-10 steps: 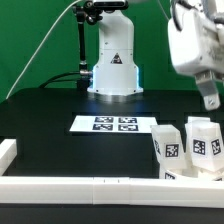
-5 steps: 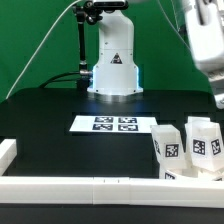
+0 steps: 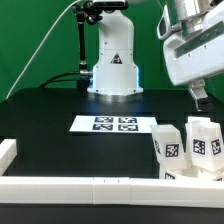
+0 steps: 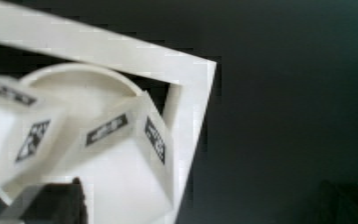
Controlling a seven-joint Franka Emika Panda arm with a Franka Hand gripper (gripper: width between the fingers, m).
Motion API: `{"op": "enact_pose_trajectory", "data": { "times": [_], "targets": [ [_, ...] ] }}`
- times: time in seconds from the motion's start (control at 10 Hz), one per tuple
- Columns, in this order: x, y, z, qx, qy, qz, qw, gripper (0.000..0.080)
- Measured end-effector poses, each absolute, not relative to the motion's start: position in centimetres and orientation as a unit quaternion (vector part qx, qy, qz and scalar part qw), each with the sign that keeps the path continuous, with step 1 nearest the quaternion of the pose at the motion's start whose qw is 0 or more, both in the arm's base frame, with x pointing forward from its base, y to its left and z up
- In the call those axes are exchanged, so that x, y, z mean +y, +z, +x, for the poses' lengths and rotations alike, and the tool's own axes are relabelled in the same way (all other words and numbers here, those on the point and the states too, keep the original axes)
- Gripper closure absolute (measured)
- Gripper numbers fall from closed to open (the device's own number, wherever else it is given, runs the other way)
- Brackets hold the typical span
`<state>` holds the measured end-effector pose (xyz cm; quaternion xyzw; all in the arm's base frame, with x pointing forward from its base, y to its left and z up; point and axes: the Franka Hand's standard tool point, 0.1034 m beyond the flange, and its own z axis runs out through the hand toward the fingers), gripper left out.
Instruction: Assemble stool
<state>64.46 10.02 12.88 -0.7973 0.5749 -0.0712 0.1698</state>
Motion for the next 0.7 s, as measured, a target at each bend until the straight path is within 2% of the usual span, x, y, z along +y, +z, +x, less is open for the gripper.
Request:
{"op": "enact_pose_trajectory", "data": {
  "times": [0.1,0.2,0.3,0.7],
  "targets": [
    [10.07,12.83,64.39,0.517,-0.082,-0.837,0.157,0.0151],
    [10.31,12.69,64.19,0.437,-0.091,-0.885,0.131,0.0151],
    [10.31,12.58,64.06,0.373,-0.096,-0.915,0.118,0.0151],
    [9.78,12.50,64.08,0.228,-0.111,-0.962,0.101,0.0151]
  ]
}}
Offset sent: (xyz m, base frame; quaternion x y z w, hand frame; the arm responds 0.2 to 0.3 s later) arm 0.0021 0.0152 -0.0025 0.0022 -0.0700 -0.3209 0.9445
